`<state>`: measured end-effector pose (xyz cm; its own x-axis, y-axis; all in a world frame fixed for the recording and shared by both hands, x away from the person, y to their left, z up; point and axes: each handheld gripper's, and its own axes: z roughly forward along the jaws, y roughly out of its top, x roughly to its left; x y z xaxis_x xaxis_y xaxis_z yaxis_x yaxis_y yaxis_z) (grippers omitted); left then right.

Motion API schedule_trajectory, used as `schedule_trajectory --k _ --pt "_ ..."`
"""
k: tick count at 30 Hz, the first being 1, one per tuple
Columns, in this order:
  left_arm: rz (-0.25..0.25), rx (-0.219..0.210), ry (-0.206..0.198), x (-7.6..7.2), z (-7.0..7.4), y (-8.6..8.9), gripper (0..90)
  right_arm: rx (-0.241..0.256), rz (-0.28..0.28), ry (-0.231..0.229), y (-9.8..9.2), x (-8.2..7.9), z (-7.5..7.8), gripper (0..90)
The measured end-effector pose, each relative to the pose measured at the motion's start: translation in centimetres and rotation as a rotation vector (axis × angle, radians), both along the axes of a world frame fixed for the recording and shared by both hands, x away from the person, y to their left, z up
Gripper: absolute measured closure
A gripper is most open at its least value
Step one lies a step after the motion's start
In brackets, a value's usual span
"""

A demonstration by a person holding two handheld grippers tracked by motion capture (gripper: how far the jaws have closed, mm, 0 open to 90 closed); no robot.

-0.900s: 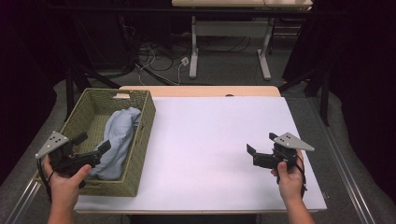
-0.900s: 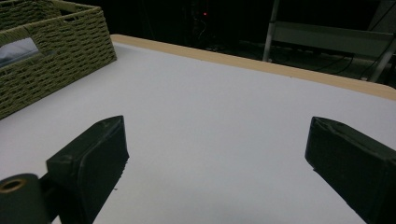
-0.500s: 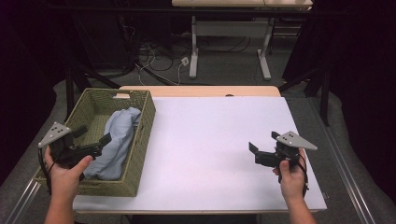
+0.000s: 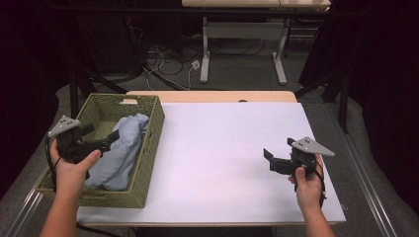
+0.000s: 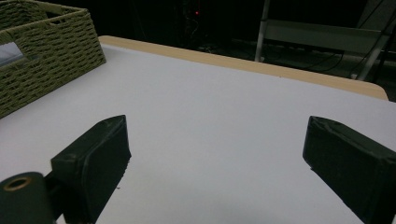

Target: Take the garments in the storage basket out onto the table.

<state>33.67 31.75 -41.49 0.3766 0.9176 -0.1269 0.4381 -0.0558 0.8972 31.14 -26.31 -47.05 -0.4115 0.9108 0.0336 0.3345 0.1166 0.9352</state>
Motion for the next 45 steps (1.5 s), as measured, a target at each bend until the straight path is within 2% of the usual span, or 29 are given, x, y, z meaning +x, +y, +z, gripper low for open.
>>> schedule_trajectory --k 4,8,9,14,15,18,24,26,27,28,32,33,45 --pt "0.008 0.007 0.017 0.5 0.3 0.3 3.2 0.011 0.001 0.004 0.2 0.0 0.0 6.9" --pt "0.015 0.024 0.027 0.9 0.4 0.6 3.2 -0.004 0.009 0.006 0.3 0.0 -0.1 6.9" --pt "0.018 0.040 0.041 1.2 0.4 0.7 3.2 0.000 0.008 0.008 0.4 0.0 -0.1 6.9" --pt "0.032 0.065 0.075 2.0 0.0 1.0 3.6 0.006 0.004 0.014 0.3 -0.1 0.0 7.1" --pt "0.036 0.086 0.103 2.4 -0.3 1.2 3.6 0.007 0.005 0.013 0.3 0.0 0.0 7.2" --pt "0.045 0.112 0.137 3.0 -1.0 1.4 4.2 0.003 0.013 0.009 0.4 0.1 -0.2 7.2" --pt "0.044 0.111 0.183 3.5 -2.2 1.5 4.5 0.001 0.017 0.026 0.5 0.2 -0.4 7.4" --pt "0.039 0.120 0.212 3.8 -3.0 1.4 4.4 -0.001 0.015 0.033 0.5 0.2 -0.5 7.5" --pt "0.039 0.120 0.212 3.8 -3.0 1.4 4.5 0.002 0.015 0.028 0.6 0.3 -0.6 7.6" --pt "0.030 0.138 0.231 3.9 -3.5 1.3 4.5 0.001 0.016 0.034 0.6 0.3 -0.6 7.8" --pt "0.023 0.156 0.249 4.1 -4.1 1.1 4.5 -0.001 0.023 0.040 0.7 0.3 -0.7 7.8" --pt "0.021 0.164 0.266 4.3 -4.5 0.9 4.5 0.001 0.025 0.044 0.7 0.3 -0.7 7.8" --pt "0.015 0.193 0.329 5.1 -6.4 0.5 4.7 -0.005 0.024 0.049 0.9 0.4 -1.0 7.9"
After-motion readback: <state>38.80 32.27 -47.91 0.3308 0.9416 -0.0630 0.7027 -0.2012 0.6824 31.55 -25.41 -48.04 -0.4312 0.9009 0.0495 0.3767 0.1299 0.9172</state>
